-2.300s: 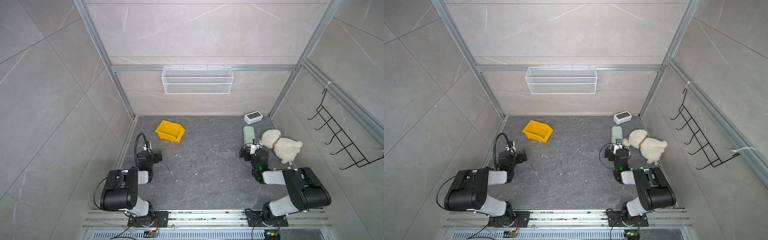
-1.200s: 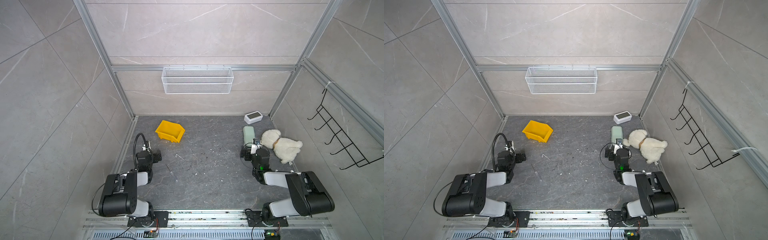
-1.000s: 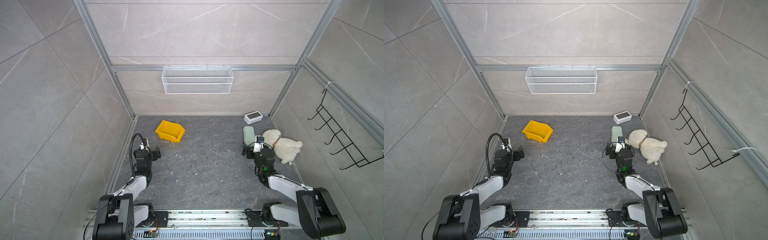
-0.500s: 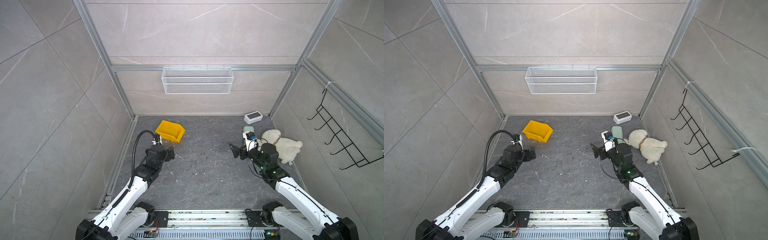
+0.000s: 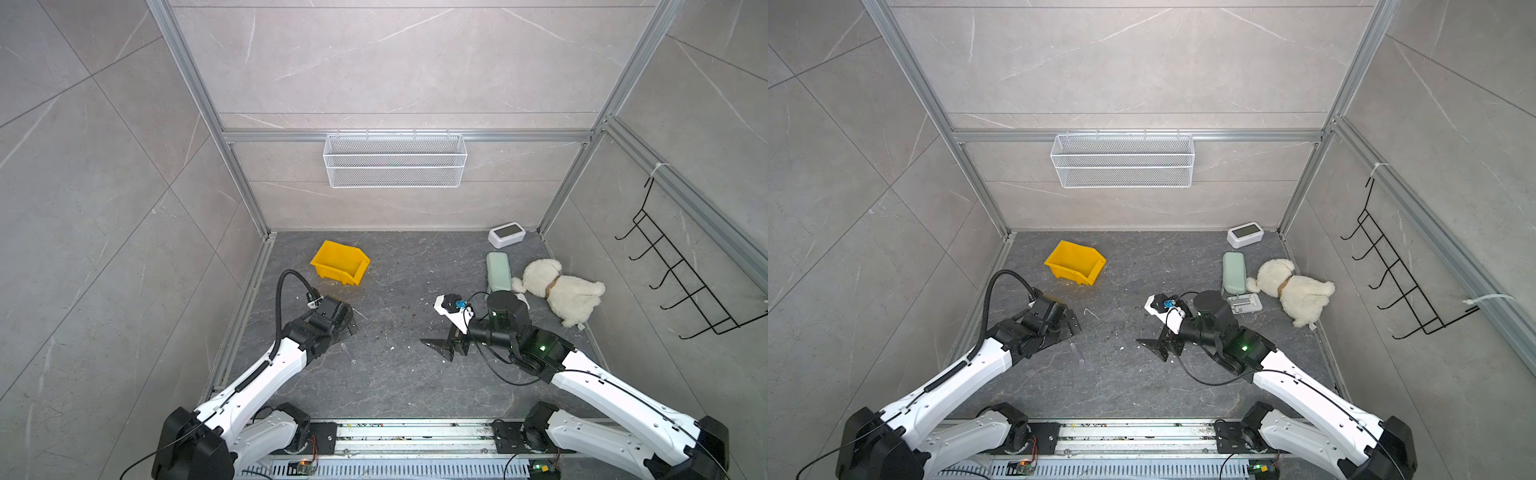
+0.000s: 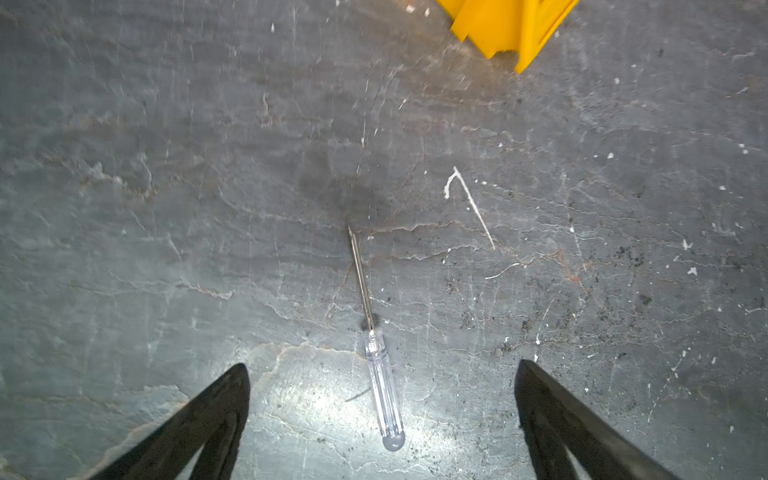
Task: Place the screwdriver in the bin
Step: 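Lower the left gripper and grasp the clear-handled screwdriver by its handle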
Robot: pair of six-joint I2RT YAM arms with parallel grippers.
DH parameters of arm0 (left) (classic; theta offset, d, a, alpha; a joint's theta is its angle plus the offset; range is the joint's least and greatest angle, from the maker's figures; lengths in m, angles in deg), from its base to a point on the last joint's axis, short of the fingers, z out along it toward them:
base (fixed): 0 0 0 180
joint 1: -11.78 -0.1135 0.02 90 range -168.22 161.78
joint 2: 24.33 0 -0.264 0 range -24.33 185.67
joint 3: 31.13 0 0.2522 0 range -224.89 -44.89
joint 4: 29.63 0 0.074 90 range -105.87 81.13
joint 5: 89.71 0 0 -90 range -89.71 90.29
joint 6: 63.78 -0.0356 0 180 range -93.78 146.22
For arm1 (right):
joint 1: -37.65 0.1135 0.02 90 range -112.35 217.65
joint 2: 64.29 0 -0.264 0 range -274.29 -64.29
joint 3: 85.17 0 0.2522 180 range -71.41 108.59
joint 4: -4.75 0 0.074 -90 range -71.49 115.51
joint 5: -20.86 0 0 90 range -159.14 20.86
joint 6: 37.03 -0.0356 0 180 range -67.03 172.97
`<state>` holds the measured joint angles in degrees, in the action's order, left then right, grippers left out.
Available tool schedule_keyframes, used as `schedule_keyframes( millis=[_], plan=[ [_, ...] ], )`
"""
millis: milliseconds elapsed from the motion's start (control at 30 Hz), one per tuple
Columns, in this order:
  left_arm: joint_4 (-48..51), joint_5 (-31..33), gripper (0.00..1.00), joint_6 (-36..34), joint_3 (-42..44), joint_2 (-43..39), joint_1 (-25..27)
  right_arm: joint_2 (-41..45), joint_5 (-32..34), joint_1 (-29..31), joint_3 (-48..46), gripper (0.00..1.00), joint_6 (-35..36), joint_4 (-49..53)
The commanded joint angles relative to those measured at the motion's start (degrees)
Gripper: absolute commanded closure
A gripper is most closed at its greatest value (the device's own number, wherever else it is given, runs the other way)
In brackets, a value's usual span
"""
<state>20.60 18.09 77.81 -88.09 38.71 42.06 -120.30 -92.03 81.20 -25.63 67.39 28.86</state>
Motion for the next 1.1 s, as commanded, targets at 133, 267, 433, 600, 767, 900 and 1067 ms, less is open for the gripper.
schedule_keyframes(
  millis=[133,267,433,600,767,900,1067],
  plan=[
    [4.5,-2.4,0.02,14.1,-1.4,7.3,0.3,-4.8,-1.4,6.3,3.5,0.01,3.1,4.6],
    [5.1,-3.7,0.06,17.7,-1.4,11.9,0.3,-7.0,-0.2,8.2,4.0,0.01,3.7,4.5],
    [3.6,-5.7,0.11,20.1,-1.4,16.6,0.3,-8.1,0.7,9.5,4.6,0.01,4.1,4.5],
    [2.4,-8.2,0.18,20.9,-2.1,20.9,0.3,-8.2,1.6,10.5,4.7,0.01,4.1,5.1],
    [1.4,-9.7,0.36,21.6,-2.1,22.9,0.8,-7.7,2.7,11.0,4.5,0.01,4.2,5.8],
    [0.6,-10.2,0.52,21.9,-2.1,23.9,1.2,-7.5,3.1,11.4,4.3,0.01,4.3,6.1],
    [0.5,-10.2,0.75,22.0,-2.7,24.3,1.4,-7.2,3.5,11.8,4.0,0.01,4.4,6.1]
  ],
)
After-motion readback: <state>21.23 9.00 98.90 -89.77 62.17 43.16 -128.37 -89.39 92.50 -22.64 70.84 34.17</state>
